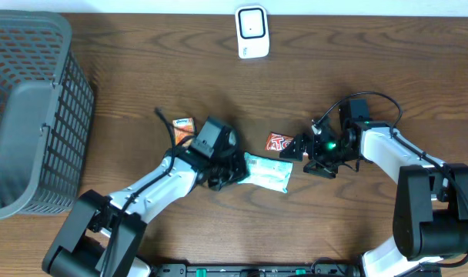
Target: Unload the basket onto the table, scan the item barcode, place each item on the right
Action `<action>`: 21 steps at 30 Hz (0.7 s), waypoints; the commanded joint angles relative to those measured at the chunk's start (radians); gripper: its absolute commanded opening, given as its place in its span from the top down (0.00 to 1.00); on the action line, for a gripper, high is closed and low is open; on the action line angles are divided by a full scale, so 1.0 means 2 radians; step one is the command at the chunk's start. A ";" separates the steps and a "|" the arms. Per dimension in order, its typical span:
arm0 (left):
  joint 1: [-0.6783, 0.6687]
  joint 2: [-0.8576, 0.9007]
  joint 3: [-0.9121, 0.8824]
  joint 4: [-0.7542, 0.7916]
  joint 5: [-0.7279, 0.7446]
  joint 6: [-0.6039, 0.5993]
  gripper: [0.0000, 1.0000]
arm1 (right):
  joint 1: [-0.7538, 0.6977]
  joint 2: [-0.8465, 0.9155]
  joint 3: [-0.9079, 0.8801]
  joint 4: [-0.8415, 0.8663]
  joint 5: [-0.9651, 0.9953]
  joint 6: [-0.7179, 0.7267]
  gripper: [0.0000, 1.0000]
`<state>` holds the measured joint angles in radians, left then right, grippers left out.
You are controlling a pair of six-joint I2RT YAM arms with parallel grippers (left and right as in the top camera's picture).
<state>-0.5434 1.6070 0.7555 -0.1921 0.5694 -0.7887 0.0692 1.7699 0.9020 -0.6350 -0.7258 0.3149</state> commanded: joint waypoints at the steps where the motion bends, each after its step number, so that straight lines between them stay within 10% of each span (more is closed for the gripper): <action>1: 0.016 0.001 -0.013 0.006 0.015 -0.001 0.92 | -0.003 0.024 -0.016 0.003 0.072 0.004 0.02; 21: 0.022 0.053 -0.014 0.080 0.053 -0.001 0.92 | -0.001 0.024 -0.091 0.085 0.072 0.050 0.01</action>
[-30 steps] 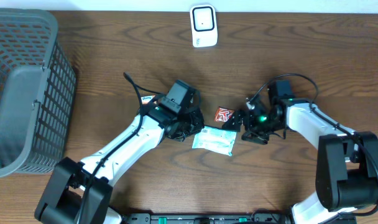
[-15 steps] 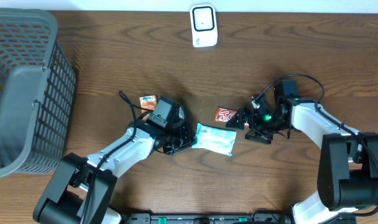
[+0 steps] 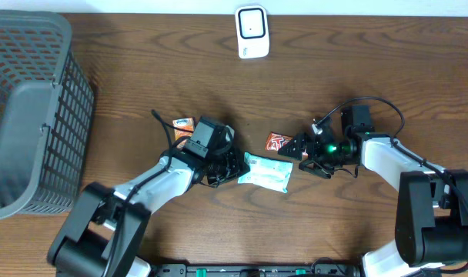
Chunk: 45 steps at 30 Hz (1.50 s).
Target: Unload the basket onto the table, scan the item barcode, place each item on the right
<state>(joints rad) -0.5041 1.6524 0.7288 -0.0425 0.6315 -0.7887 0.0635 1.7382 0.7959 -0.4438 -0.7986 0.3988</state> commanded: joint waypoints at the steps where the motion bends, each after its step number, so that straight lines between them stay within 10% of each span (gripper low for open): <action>1: 0.002 0.043 0.000 0.012 0.031 -0.005 0.93 | 0.002 0.040 -0.039 -0.010 0.108 0.008 0.01; 22: 0.008 0.105 0.000 -0.006 0.051 -0.003 0.93 | 0.011 0.040 -0.098 -0.004 0.108 0.006 0.01; 37: 0.154 -0.142 0.001 -0.078 -0.060 0.084 0.93 | 0.011 0.040 -0.098 0.003 0.108 0.006 0.01; 45: 0.096 -0.206 0.001 -0.126 -0.022 0.078 0.93 | 0.011 0.040 -0.098 0.007 0.108 0.006 0.01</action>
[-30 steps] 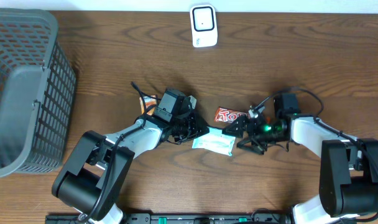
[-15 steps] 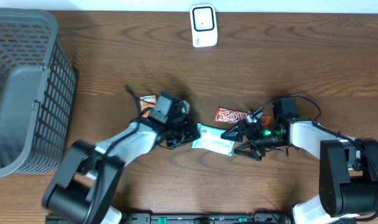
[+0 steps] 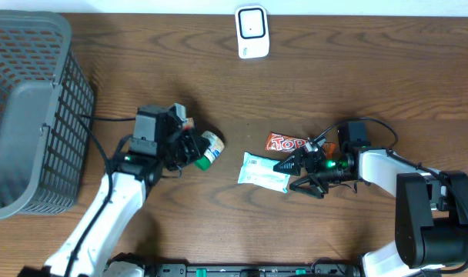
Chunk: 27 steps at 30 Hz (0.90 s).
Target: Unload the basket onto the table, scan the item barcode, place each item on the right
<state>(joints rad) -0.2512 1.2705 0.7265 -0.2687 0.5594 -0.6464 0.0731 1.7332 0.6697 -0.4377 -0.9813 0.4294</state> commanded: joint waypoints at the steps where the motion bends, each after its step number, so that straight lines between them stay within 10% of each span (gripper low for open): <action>1: -0.040 -0.015 0.002 -0.020 0.014 0.001 0.93 | 0.006 0.043 -0.035 0.004 0.200 -0.009 0.01; 17: -0.124 0.161 -0.001 -0.001 0.030 -0.131 0.92 | 0.006 0.043 -0.035 0.002 0.200 -0.009 0.01; 27: -0.030 0.201 -0.001 0.023 -0.054 -0.080 0.93 | 0.006 0.043 -0.035 0.000 0.200 -0.009 0.01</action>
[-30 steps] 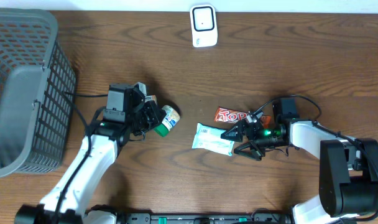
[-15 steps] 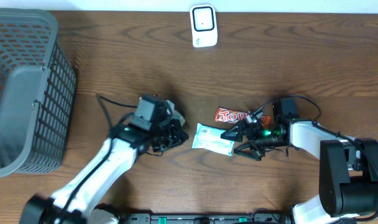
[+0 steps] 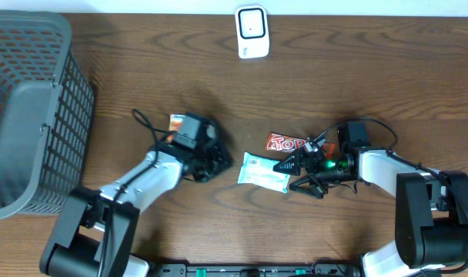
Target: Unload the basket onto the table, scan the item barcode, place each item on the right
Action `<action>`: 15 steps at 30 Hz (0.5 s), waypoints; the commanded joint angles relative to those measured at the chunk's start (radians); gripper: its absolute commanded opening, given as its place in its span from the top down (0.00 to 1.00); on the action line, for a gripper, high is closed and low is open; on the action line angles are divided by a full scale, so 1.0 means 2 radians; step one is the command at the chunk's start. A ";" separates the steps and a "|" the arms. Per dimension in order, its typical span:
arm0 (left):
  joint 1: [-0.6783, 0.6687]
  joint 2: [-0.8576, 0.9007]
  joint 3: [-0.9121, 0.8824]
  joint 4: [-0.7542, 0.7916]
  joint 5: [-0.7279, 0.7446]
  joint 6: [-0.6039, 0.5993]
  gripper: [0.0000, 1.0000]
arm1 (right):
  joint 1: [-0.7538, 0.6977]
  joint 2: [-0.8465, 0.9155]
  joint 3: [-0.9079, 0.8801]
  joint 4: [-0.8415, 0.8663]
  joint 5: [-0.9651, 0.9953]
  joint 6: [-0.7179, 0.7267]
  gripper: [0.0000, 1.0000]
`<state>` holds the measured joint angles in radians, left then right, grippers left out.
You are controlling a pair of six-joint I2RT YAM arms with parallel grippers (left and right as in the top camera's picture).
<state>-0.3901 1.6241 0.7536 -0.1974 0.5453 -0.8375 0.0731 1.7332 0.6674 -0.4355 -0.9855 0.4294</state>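
Note:
A white and teal packet [image 3: 263, 171] lies flat at the table's middle. My right gripper [image 3: 289, 175] is at its right edge, fingers spread, one fingertip [image 3: 281, 165] on the packet's upper right corner. A red snack packet [image 3: 289, 143] lies just above that. My left gripper [image 3: 215, 160] is low over the table just left of the white packet. Its fingers are a dark mass from above, and what they hold is hidden. An orange packet [image 3: 178, 120] shows behind the left wrist. The white scanner [image 3: 251, 31] stands at the far edge.
A large grey mesh basket [image 3: 30, 115] fills the left side of the table. The left arm's cable [image 3: 142, 121] loops over the table beside the orange packet.
My left gripper was raised further left, showing a small white and green item at its tips. Now it is lower and to the right, beside the white packet, with that item out of sight. The right arm is unchanged.
My left gripper first sat down against the white packet's left end, with the right gripper by the red packet. The right gripper then came to the white packet's right edge. The left was seen lifted to the left with a small white and green item, and is now back beside the packet.

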 commanded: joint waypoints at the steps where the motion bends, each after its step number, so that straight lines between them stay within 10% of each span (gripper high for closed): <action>1: 0.053 0.024 -0.014 -0.013 -0.055 0.027 0.93 | 0.006 0.043 -0.034 -0.001 0.201 -0.009 0.01; 15: 0.093 -0.027 -0.010 -0.012 0.031 0.101 0.93 | 0.006 0.043 -0.033 0.003 0.200 -0.009 0.01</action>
<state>-0.1383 1.6207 0.7460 -0.2207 0.4988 -0.6697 0.0731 1.7332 0.6674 -0.4343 -0.9855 0.4294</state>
